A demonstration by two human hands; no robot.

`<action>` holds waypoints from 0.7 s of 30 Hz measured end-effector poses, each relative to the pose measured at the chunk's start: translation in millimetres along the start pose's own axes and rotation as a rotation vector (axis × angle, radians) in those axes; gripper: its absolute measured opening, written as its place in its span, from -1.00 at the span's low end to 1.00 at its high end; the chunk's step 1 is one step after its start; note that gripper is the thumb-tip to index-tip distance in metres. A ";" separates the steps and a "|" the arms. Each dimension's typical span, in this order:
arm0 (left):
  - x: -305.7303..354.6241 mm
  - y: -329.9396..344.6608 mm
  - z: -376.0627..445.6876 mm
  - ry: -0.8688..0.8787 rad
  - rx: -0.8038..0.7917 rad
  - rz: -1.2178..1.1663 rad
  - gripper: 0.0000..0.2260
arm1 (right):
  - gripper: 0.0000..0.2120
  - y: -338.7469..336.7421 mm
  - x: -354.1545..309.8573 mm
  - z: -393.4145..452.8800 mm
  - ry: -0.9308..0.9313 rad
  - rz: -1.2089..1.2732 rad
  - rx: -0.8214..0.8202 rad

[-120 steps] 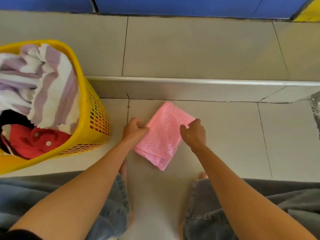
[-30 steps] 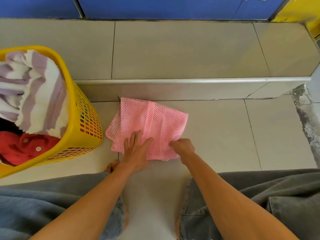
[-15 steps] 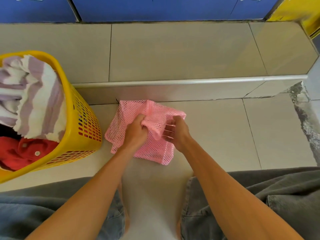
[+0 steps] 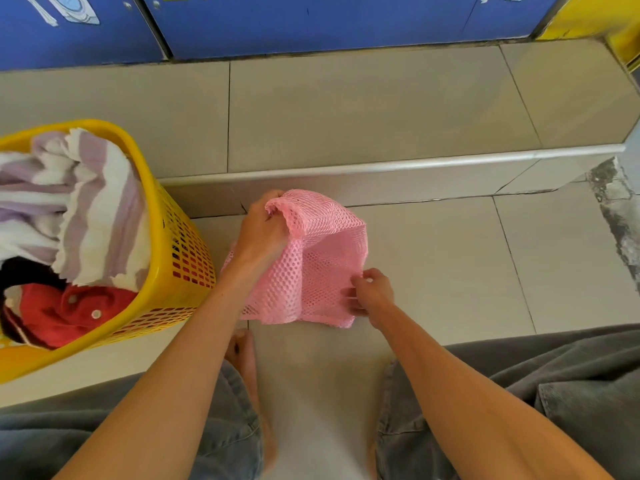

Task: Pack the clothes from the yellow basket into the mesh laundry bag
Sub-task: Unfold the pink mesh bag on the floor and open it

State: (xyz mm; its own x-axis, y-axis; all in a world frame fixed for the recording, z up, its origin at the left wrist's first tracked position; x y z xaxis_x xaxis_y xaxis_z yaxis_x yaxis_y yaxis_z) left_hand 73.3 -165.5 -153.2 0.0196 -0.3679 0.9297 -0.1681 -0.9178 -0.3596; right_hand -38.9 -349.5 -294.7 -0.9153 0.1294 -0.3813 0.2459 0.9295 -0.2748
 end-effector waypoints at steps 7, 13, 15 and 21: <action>-5.2 -23.0 -6.3 0.112 -0.100 0.274 -0.76 | -0.88 -28.0 -82.3 -14.8 -0.160 0.273 -0.077; -11.2 -17.2 -19.6 0.197 -0.298 0.395 -0.80 | -0.79 -40.6 -133.1 -32.6 -0.316 0.382 -0.167; -14.9 -5.8 -27.8 0.193 -0.392 0.447 -0.89 | -0.47 -41.5 -125.9 -28.7 -0.302 0.394 -0.097; -46.3 36.9 -63.5 0.001 -0.654 0.335 -0.82 | -0.76 -21.0 -50.5 -16.0 0.120 0.327 -0.168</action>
State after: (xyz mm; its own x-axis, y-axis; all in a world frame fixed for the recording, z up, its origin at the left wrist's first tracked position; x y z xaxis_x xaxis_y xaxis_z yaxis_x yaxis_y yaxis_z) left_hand 3.6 -172.9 -204.4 -0.1365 -0.6125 0.7786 -0.7190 -0.4793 -0.5032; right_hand -3.0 -370.0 -255.5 -0.8302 0.4589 -0.3164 0.4847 0.8747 -0.0032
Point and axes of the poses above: each hand's wrist, its own z-axis towards the middle knuckle, its own y-axis out of the palm, x = y × z, the point moved 3 cm from there along z, towards the middle knuckle, and after that the axes turned 11 degrees about y, right-handed, at the moved point
